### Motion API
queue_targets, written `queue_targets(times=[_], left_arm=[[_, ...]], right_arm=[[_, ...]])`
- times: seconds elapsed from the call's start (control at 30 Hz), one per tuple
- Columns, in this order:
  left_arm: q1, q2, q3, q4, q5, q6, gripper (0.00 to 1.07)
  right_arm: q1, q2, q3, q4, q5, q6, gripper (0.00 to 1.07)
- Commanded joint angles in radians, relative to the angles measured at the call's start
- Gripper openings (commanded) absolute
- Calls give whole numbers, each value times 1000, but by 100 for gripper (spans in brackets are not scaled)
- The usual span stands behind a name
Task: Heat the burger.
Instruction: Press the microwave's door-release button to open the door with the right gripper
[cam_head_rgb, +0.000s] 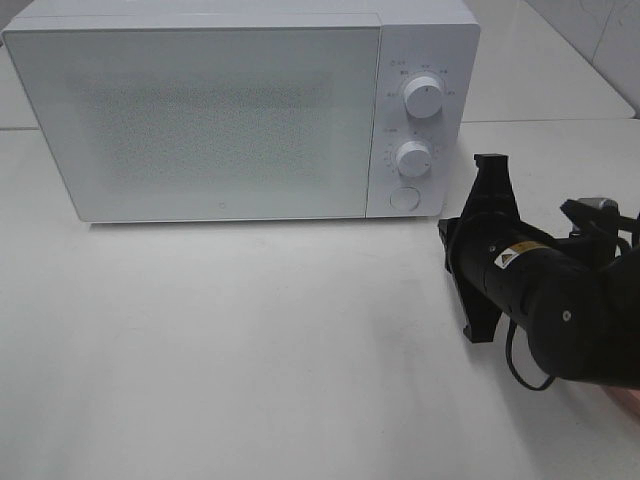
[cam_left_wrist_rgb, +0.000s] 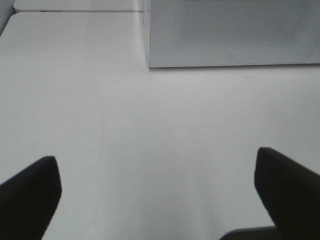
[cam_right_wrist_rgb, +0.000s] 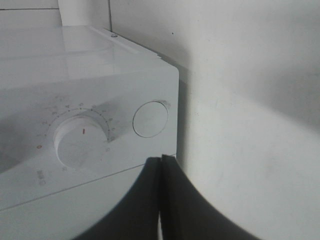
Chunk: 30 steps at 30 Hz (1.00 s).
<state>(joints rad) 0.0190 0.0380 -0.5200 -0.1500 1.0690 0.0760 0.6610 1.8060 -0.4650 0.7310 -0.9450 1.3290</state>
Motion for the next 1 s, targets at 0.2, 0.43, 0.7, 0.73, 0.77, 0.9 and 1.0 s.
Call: queue_targets(times=[0.2, 0.43, 0.7, 0.73, 0.77, 0.9, 1.0], left_arm=[[1, -3, 4, -1, -1, -4, 98], [1, -3, 4, -1, -1, -4, 98], [1, -3, 4, -1, -1, -4, 98], [1, -3, 4, -1, -1, -4, 98], [1, -3, 4, -1, -1, -4, 98], [1, -3, 4, -1, -1, -4, 98], [1, -3, 4, -1, -1, -4, 98]], right_arm=[[-68, 55, -100, -99, 53, 34, 0], [-93, 134, -170, -115, 53, 56, 0], [-103, 189, -237, -139, 80, 49, 0], [-103, 211, -253, -143, 79, 60, 0], [-103, 221, -263, -143, 78, 60, 0], [-109, 248, -298, -142, 80, 60, 0], [-114, 261, -318, -144, 82, 56, 0]])
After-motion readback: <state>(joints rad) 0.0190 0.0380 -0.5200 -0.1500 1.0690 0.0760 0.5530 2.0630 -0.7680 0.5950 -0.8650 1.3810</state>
